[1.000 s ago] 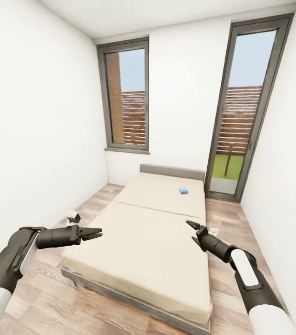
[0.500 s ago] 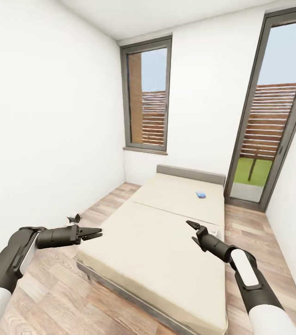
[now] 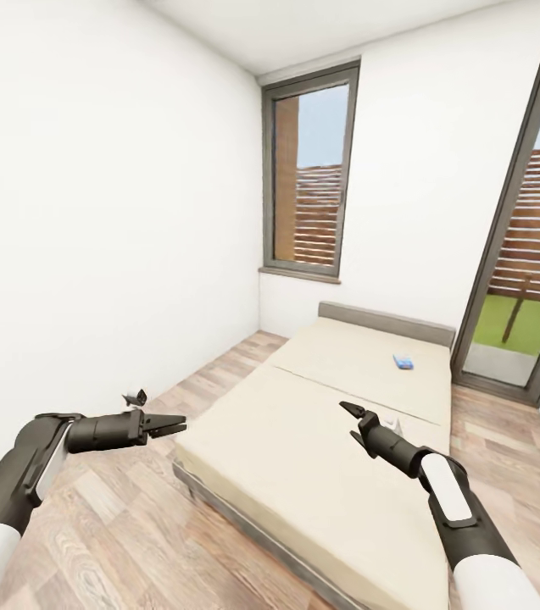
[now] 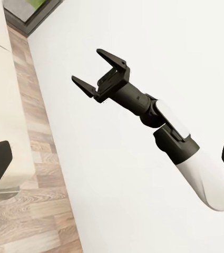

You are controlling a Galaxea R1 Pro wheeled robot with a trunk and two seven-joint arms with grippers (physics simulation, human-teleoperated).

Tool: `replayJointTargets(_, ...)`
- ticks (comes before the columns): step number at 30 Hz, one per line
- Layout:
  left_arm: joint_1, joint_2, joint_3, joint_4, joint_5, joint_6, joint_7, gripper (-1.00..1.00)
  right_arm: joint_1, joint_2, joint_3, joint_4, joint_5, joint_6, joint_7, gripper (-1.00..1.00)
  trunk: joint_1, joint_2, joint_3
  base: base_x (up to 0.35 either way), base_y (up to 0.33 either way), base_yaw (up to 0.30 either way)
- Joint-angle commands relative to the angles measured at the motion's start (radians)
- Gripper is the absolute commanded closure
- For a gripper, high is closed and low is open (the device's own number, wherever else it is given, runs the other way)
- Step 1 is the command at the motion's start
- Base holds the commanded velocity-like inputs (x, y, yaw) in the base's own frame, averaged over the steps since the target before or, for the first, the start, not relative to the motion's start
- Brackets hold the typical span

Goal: Put all the toys in the child's room - the three board games (two on the bed and one on the table), the two jigsaw puzzles on the table, and the tennis ball on the table - inside the toy box on the table in the child's room.

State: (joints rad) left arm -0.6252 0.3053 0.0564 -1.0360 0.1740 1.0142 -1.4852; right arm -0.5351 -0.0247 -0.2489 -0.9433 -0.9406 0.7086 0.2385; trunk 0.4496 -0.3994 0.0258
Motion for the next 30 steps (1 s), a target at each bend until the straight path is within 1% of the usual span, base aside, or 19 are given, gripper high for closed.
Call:
replayJointTargets(1, 0.000, 0.000, -0.001, 0.001, 0.001, 0.011, -0.003, -1.00, 0.000, 0.000, -0.003, 0.000, 0.002, 0.005, 0.004, -1.00, 0.000, -0.001, 0.000, 0.000, 0.000, 0.277)
replayJointTargets(6, -0.001, 0.000, -0.001, 0.001, 0.001, 0.011, -0.003, -1.00, 0.000, 0.000, -0.003, 0.000, 0.002, 0.004, 0.004, -1.00, 0.000, -0.001, 0.000, -0.039, 0.000, 0.277)
replayJointTargets(14, 0.000, 0.000, -0.001, 0.001, 0.001, 0.011, -0.003, -1.00, 0.000, 0.000, -0.003, 0.000, 0.002, 0.003, 0.004, -1.00, 0.000, -0.001, -0.001, -0.137, 0.000, 0.277)
replayJointTargets(26, -0.001, 0.000, -0.001, 0.001, 0.002, 0.011, -0.003, -1.00, 0.000, 0.000, -0.003, 0.000, 0.002, 0.003, 0.004, -1.00, 0.000, -0.001, -0.001, -0.029, 0.000, 0.277)
replayJointTargets(30, 0.000, 0.000, -0.001, 0.001, 0.002, 0.011, -0.003, -1.00, 0.000, 0.000, -0.003, 0.000, 0.002, 0.003, 0.004, -1.00, 0.000, -0.001, -0.001, -0.110, 0.000, 0.277)
